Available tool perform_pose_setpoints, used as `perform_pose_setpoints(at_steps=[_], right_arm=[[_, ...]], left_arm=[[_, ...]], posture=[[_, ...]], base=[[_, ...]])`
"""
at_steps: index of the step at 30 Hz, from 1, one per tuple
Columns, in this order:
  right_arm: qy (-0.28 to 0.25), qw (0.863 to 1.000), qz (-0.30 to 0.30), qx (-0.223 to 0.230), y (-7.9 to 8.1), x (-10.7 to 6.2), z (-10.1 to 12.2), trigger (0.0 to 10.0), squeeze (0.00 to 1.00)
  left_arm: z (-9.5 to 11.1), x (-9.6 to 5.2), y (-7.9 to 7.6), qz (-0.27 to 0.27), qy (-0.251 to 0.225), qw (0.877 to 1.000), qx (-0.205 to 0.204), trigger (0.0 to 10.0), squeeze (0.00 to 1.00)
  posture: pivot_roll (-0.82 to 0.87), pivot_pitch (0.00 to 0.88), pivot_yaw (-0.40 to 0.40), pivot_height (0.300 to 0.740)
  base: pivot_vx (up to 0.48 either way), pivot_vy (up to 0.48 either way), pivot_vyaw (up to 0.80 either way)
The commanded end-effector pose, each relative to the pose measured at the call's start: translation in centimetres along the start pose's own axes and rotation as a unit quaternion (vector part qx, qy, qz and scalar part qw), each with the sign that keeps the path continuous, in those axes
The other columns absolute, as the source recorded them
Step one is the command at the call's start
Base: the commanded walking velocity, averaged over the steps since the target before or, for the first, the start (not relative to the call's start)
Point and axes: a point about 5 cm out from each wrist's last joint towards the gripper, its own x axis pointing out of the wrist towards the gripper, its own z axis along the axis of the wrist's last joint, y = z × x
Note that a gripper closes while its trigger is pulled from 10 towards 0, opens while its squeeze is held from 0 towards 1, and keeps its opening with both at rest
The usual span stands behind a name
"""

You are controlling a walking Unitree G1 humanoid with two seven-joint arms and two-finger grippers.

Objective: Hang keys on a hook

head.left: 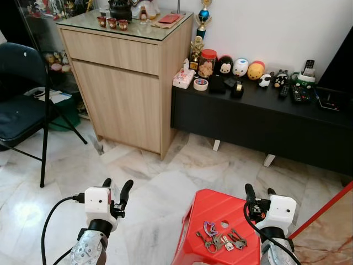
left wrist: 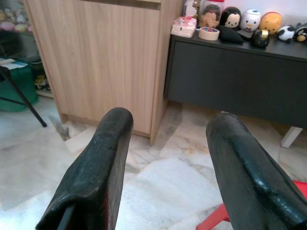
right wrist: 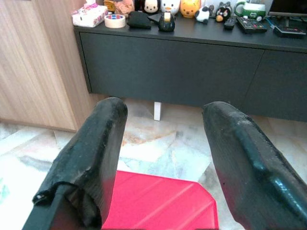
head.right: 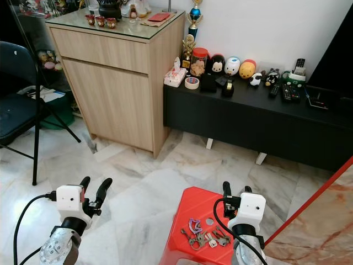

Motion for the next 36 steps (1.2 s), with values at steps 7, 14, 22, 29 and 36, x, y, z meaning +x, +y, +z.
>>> perform_pose_setpoints(at_steps=[7, 14, 22, 29, 36], right_arm=[[-0.015, 1.000, -0.010, -0.005, -0.6, 0.3, 0.9, 10.0, 0.00], [-0.013, 1.000, -0.016, -0.004, -0.6, 0.4, 1.0, 10.0, 0.00], [0.010, 1.000, -0.006, -0.001, -0.1, 0.4, 0.5, 10.0, 0.00], [0.001, 1.000, 0.016, 0.017, 0.6, 0.3, 0.6, 10.0, 0.00], [0.003, 1.000, 0.020, 0.007, 0.8, 0.1, 0.6, 10.0, 0.00]], left_arm=[[0.3, 0.2, -0.1, -0.001, 0.000, 1.000, -0.006, 10.0, 0.00], [0.7, 0.8, 0.1, 0.002, -0.006, 1.000, -0.007, 10.0, 0.00], [0.8, 0.8, 0.4, 0.009, -0.008, 1.000, -0.005, 10.0, 0.00], [0.7, 0.9, 0.8, 0.023, -0.005, 1.000, -0.011, 10.0, 0.00], [0.8, 1.0, 0.5, 0.016, -0.005, 1.000, -0.019, 10.0, 0.00]], posture=[[0.01, 0.000, -0.061, 0.740], [0.01, 0.000, -0.059, 0.740], [0.01, 0.000, -0.061, 0.730], [0.01, 0.000, -0.059, 0.730], [0.01, 0.000, -0.059, 0.730]], base=[[0.000, 0.000, 0.00], [0.000, 0.000, 0.00], [0.000, 0.000, 0.00], [0.000, 0.000, 0.00], [0.000, 0.000, 0.00]])
